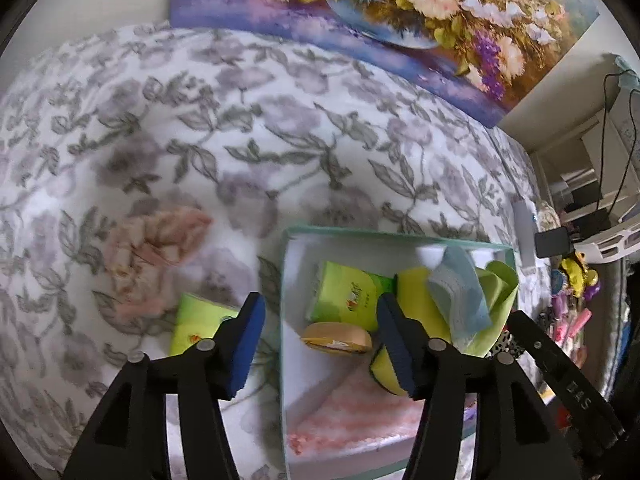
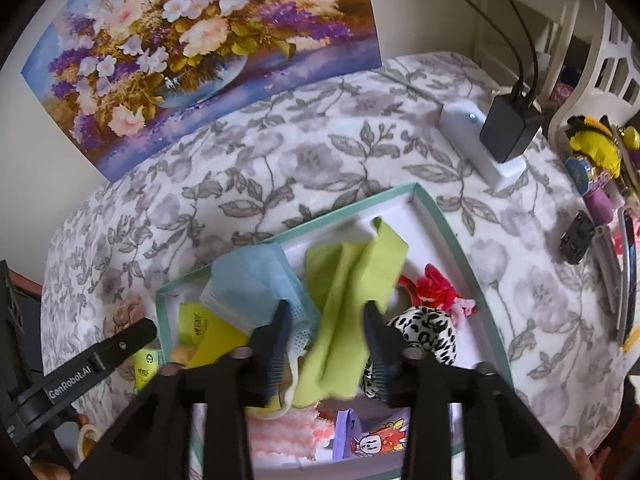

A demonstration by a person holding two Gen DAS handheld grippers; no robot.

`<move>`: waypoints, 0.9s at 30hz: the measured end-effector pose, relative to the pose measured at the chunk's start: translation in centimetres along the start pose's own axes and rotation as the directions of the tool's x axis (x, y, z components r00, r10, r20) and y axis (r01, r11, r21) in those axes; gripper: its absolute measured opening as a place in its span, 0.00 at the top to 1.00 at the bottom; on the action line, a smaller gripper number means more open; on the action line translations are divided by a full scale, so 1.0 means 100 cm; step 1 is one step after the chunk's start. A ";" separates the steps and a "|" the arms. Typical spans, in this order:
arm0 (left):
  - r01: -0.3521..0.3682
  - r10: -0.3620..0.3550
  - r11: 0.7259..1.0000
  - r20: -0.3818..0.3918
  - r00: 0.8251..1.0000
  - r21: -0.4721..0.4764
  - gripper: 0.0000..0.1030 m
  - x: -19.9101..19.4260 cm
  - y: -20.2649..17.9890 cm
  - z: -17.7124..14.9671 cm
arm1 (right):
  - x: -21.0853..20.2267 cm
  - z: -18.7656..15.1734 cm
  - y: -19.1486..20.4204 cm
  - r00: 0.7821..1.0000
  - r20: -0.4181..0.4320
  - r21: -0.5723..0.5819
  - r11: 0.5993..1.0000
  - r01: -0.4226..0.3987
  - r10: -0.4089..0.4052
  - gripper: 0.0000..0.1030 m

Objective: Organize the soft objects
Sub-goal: 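Open both tools to drop the gold packet and green cloth into the tray, then move both tools to the pink floral cloth and green tissue pack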

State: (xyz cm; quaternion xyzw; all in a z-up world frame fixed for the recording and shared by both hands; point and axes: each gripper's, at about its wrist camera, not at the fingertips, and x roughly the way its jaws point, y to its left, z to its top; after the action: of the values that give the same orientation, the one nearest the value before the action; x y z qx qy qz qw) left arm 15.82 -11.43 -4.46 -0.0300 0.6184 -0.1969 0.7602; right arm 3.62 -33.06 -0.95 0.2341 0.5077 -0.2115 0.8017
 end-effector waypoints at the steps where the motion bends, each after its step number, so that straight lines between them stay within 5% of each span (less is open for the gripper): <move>1: -0.014 0.014 1.000 0.008 1.000 0.002 0.35 -0.002 0.001 0.001 | -0.001 0.000 0.001 1.000 0.003 -0.004 1.000 0.003 -0.003 0.46; 16: -0.179 0.178 0.984 0.059 0.982 0.015 0.09 0.002 0.009 0.003 | 0.011 -0.003 0.018 0.999 -0.027 -0.086 0.996 0.035 -0.037 0.22; 19: -0.193 0.193 0.981 0.062 0.979 0.006 0.08 0.003 0.012 0.003 | 0.013 -0.003 0.020 0.999 -0.028 -0.101 0.994 0.042 -0.045 0.17; 22: -0.218 0.217 0.976 0.080 0.973 -0.003 0.08 0.002 0.014 0.003 | 0.014 -0.004 0.022 0.997 -0.018 -0.122 0.990 0.066 -0.069 0.00; 27: -0.237 0.237 0.971 0.091 0.967 -0.014 0.08 0.001 0.017 0.003 | 0.012 -0.003 0.020 0.998 -0.005 -0.106 0.992 0.066 -0.066 0.00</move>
State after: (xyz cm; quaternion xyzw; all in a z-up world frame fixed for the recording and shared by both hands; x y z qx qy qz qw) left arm 16.61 -9.97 -4.98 0.0337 0.5824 -0.1020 0.8058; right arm 5.04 -31.40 -1.87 0.1753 0.5293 -0.2096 0.8032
